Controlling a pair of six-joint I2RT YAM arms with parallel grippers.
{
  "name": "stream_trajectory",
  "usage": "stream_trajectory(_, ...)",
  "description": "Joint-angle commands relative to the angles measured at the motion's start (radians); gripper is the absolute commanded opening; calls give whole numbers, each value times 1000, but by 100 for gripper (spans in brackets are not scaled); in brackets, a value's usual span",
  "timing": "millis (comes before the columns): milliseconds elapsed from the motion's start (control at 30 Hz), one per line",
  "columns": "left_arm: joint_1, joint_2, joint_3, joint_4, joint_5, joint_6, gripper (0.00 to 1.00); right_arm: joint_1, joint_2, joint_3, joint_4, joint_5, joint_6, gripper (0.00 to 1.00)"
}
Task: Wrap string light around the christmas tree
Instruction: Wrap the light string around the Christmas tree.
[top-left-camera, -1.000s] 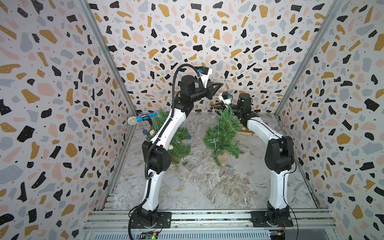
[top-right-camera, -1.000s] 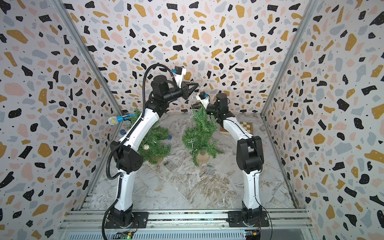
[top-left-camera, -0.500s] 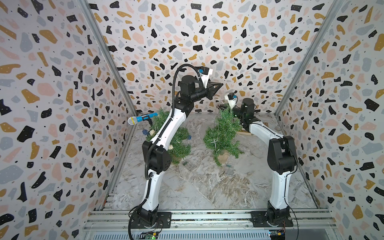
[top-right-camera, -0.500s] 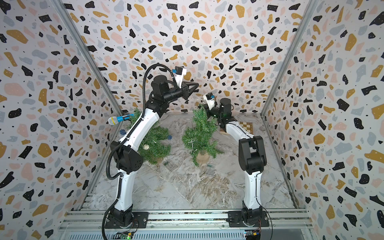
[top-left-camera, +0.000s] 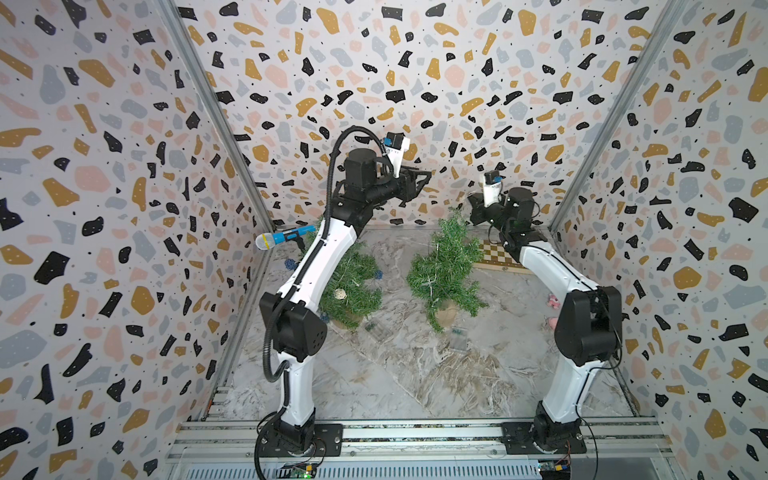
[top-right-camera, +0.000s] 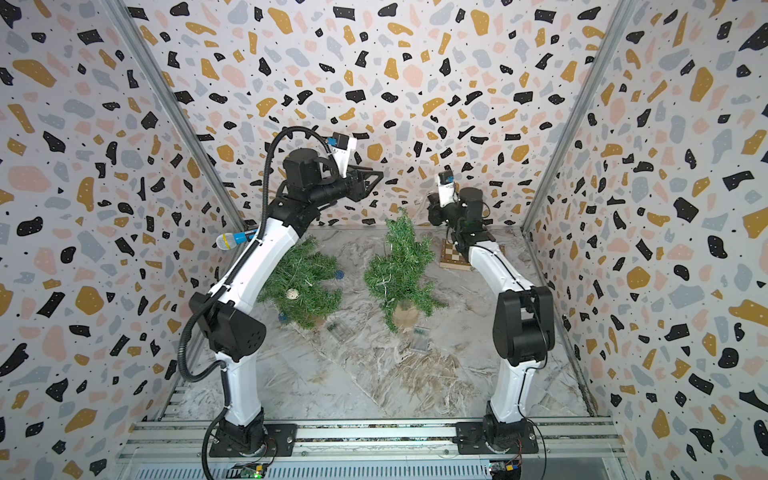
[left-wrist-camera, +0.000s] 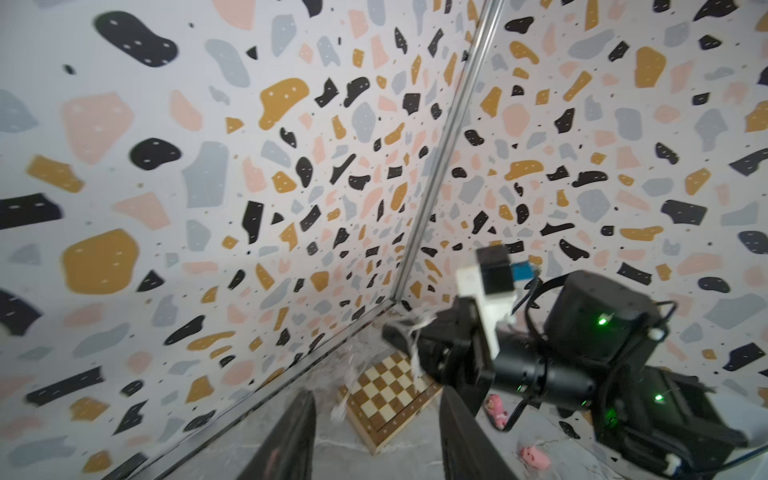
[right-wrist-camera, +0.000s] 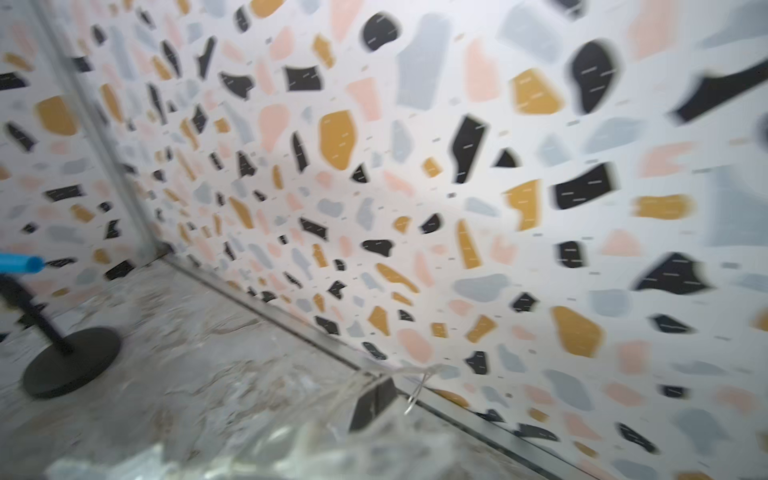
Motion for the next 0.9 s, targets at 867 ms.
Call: stream_trajectory(867,-150,-414,-459,-306,-192,42,60,-68,-443,-380,-41,127,136,0)
